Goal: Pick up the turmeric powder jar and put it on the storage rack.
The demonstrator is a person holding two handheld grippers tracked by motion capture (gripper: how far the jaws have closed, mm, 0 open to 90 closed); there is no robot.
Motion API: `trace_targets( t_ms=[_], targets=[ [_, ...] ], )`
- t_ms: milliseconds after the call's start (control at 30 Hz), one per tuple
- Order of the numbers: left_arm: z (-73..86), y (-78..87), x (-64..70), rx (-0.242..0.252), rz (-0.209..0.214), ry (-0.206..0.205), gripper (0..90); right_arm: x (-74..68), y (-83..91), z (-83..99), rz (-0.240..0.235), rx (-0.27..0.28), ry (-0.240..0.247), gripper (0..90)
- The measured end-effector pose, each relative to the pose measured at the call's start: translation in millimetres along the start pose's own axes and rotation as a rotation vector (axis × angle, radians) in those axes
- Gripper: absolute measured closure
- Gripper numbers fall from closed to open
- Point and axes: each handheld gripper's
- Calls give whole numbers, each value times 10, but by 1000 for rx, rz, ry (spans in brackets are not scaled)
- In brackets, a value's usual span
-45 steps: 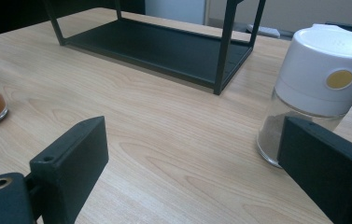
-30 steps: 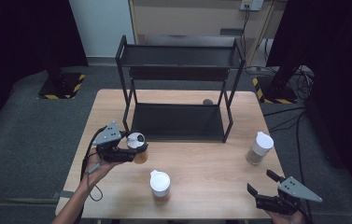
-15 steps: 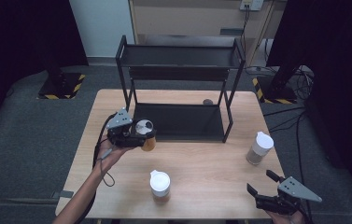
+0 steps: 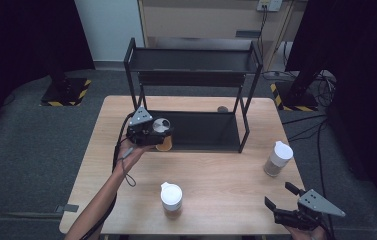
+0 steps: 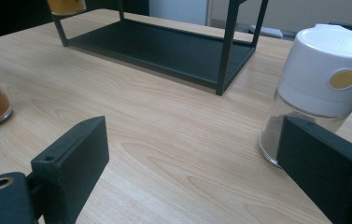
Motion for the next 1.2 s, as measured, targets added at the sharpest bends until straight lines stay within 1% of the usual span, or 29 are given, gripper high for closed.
trace_targets(
  t_ms=[67, 267, 333, 400, 467, 567, 733, 833, 933, 1033, 1067, 1133, 1200],
  targets=[
    [9, -47, -5, 0, -14, -1, 339, 0, -1, 0, 0, 0, 0, 94],
    [54, -186, -15, 7, -63, 21, 339, 3, 4, 5, 1, 3, -3, 94],
    [56, -229, -14, 0, -83, 19, 339, 3, 4, 4, 1, 3, -3, 93],
    [73, -269, -22, 4, -92, 27, 339, 4, 4, 6, -1, 4, -2, 93],
    [81, -305, -21, 3, -102, 26, 339, 6, 4, 7, -1, 4, -3, 93],
    [91, -369, -21, -1, -119, 15, 339, 8, 5, 8, -2, 4, -3, 93],
    [145, -464, -35, -1, -148, 31, 339, 10, 7, 9, -2, 5, -5, 93],
    [180, -510, -49, 2, -160, 26, 339, 10, 8, 9, -2, 5, -5, 93],
    [209, -549, -63, 6, -173, 42, 339, 13, 8, 11, -3, 5, -7, 93],
    [235, -593, -62, 5, -190, 35, 339, 12, 9, 10, -3, 5, -6, 94],
    [246, -607, -66, 6, -195, 38, 339, 12, 10, 11, -3, 6, -6, 94],
    [266, -636, -77, 4, -195, 61, 339, 14, 9, 11, -3, 5, -8, 93],
    [281, -661, -69, 0, -203, 50, 339, 15, 10, 12, -4, 6, -9, 93]
  ],
)
Point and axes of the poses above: each handheld gripper's, and its own axes: y roughly backward along the jaws, z roughly out of its underside, x roughly to its right, and after that the axes turned 1 degree about y, right-handed
